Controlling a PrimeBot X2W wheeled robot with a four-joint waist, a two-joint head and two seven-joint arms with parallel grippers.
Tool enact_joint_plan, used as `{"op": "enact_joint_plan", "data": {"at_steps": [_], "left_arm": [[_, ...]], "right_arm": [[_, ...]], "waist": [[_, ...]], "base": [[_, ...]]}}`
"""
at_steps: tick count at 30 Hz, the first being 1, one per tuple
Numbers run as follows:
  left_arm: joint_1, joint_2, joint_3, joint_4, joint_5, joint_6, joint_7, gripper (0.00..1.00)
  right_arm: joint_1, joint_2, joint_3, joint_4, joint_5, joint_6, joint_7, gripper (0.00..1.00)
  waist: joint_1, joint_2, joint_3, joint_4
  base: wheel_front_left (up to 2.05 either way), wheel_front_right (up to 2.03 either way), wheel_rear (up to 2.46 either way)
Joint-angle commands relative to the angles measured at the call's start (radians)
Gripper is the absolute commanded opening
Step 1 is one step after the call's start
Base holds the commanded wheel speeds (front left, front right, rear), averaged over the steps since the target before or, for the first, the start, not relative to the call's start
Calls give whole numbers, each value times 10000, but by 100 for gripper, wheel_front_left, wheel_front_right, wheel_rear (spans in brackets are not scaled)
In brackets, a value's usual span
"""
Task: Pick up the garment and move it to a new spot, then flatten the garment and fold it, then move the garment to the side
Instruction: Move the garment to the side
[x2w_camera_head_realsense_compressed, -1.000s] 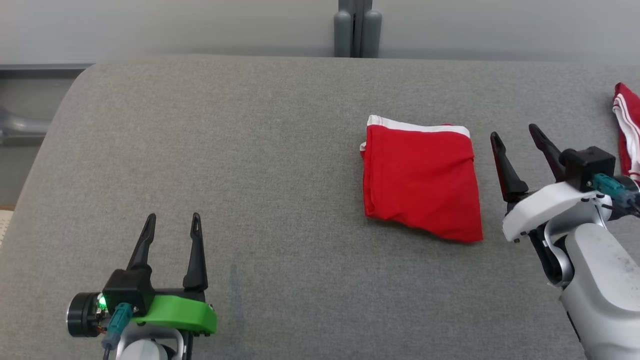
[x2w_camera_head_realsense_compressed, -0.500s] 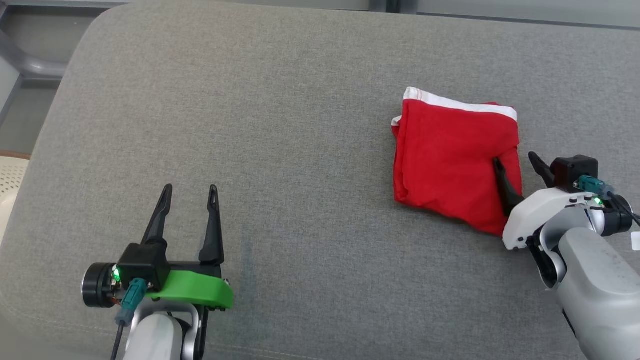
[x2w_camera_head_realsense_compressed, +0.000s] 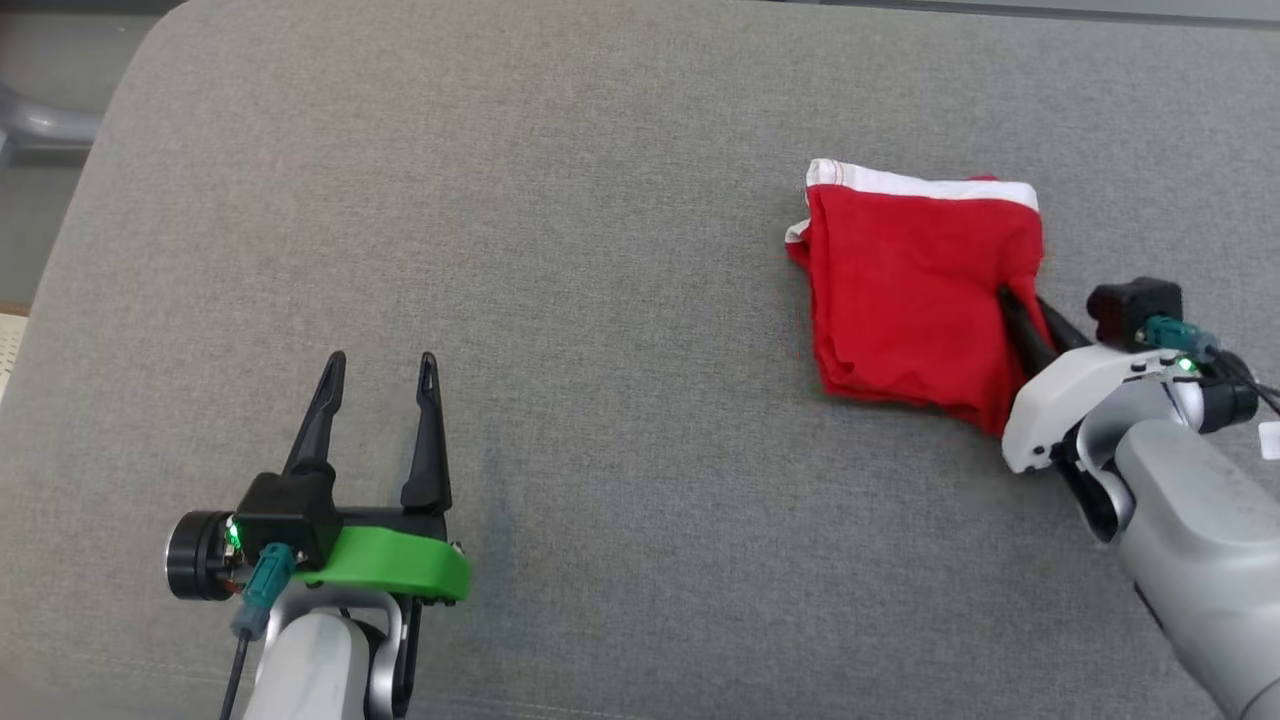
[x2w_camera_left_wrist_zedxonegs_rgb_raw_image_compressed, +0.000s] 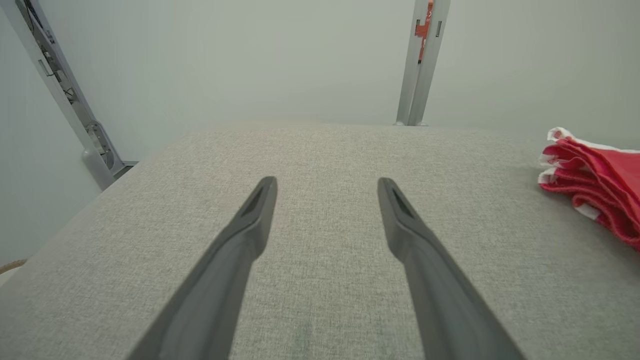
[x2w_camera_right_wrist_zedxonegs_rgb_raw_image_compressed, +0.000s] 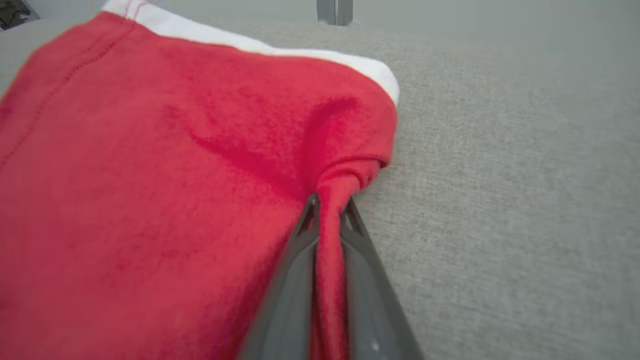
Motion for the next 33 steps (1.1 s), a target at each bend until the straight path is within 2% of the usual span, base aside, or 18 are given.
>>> {"op": "enact_joint_plan", "data": {"at_steps": [1,8,12,18,24,30,33], "left_arm": [[-223,25,10,-64,55,4,3,100],[-716,25,-61,-281,268,6,1,100],[-1113,31,-144,-410,422,-36,1,100],[-1667,140,-100,-598,813,-90,1,100],[-1967,349,-169,-756,1089,-186,1,100],[-2134,567,-296,-1087,1323,-227,3,100],[-2087,627,-361,-1277,1412,-204,2,100]], "right_arm": [[-265,-298,172,-63,-37,-34,-58,0],[-1418,-1654,1586,-658,-133,-33,49,0],[-2189,-2686,2252,-1036,121,-33,180,0],[-3335,-4003,2744,-1423,574,-33,132,0],[-4092,-5208,3118,-1394,1178,-33,27,0],[-4741,-5954,3393,-737,1903,-33,46,0],[-5029,-6004,3471,-365,2155,-33,64,0]], "waist": [[0,0,198,-223],[0,0,998,-1014],[0,0,1683,-1592],[0,0,2710,-2498],[0,0,3252,-3113],[0,0,3539,-3359],[0,0,3559,-3385]], "base": [[0,0,0],[0,0,0],[0,0,0],[0,0,0],[0,0,0],[0,0,0],[0,0,0]]}}
